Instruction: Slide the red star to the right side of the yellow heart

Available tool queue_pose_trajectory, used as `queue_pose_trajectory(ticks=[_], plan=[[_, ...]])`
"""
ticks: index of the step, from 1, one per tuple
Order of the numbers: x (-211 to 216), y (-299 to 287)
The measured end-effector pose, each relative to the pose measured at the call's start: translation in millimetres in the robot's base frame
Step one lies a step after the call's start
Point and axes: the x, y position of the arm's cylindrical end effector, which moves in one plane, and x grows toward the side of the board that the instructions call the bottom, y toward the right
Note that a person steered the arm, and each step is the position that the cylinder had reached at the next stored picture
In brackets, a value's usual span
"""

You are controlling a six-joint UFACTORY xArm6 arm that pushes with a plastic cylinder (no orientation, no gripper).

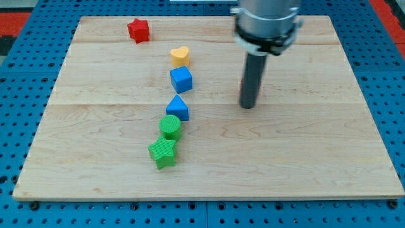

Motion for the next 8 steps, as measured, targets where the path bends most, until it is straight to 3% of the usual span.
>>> queue_pose_trajectory(ticks=[1,3,4,6,8], plan=[[-29,-9],[-26,116],[-25,43],[-174,7],[-217,-172]])
